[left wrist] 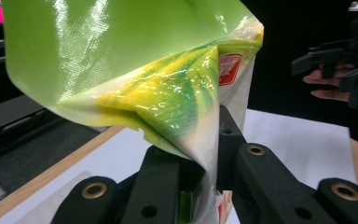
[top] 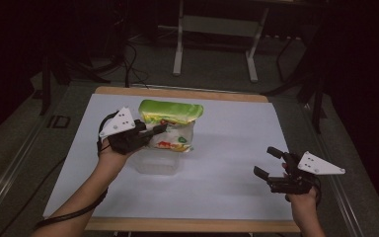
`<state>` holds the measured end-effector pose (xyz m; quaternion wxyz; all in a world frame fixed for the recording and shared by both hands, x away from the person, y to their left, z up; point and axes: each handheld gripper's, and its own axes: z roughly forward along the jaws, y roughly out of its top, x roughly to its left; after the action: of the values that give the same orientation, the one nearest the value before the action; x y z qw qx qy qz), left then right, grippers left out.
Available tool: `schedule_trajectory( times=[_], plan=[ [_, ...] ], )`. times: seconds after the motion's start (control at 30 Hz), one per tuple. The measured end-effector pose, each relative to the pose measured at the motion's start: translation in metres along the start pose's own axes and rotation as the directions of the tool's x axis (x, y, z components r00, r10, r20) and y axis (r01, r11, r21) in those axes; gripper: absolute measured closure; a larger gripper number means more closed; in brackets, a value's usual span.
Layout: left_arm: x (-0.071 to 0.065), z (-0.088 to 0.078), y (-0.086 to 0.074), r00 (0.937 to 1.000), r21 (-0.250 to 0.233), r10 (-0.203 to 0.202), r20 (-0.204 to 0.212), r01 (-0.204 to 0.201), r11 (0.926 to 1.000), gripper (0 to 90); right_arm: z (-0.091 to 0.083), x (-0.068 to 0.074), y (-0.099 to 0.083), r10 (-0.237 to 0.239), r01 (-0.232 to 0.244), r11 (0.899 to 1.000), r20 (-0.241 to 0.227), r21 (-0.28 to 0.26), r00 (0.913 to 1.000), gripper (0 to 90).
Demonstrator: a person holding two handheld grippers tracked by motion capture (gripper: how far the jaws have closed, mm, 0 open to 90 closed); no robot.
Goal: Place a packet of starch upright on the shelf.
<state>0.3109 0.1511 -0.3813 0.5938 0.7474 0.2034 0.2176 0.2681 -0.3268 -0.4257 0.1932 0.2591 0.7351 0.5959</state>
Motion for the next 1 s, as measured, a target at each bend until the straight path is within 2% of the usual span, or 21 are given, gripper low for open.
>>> schedule_trajectory(
  times=[0.07, 0.13, 0.33, 0.6, 0.7, 0.77, 1.0],
  plan=[
    [0.002, -0.002, -0.005, 0.9994, 0.010, -0.021, -0.027, 0.021, 0.9997, 83.3, 0.001, 0.000, -0.001, 0.001, -0.001, 1.000, 0.005, 0.004, 1.0000, 13.9],
    [0.002, -0.003, -0.011, 0.9987, 0.016, -0.025, -0.044, 0.025, 0.9996, 83.3, 0.001, -0.001, -0.001, 0.003, -0.003, 1.000, 0.004, 0.006, 1.0000, 13.9],
    [0.002, -0.005, -0.031, 0.9985, 0.007, -0.045, -0.031, 0.045, 0.9990, 83.3, 0.002, -0.002, -0.003, 0.003, -0.003, 1.000, -0.002, 0.007, 1.0000, 13.9],
    [0.004, -0.009, -0.053, 0.9961, 0.032, -0.076, -0.044, 0.078, 0.9965, 83.3, 0.004, -0.003, -0.005, 0.010, -0.010, 1.000, -0.008, 0.016, 0.9999, 13.9],
    [0.002, -0.008, -0.060, 0.9959, 0.051, -0.073, -0.054, 0.076, 0.9958, 83.3, 0.004, -0.002, -0.005, 0.007, -0.007, 1.000, -0.008, 0.018, 0.9999, 13.9],
    [0.002, -0.009, -0.064, 0.9945, 0.042, -0.088, -0.058, 0.090, 0.9950, 83.3, 0.004, -0.002, -0.005, 0.007, -0.007, 1.000, -0.010, 0.018, 0.9999, 13.9],
    [0.004, -0.011, -0.070, 0.9949, 0.049, -0.077, -0.066, 0.080, 0.9956, 83.3, 0.006, -0.001, -0.006, 0.006, -0.005, 1.000, -0.017, 0.024, 0.9998, 13.9]
  ],
)
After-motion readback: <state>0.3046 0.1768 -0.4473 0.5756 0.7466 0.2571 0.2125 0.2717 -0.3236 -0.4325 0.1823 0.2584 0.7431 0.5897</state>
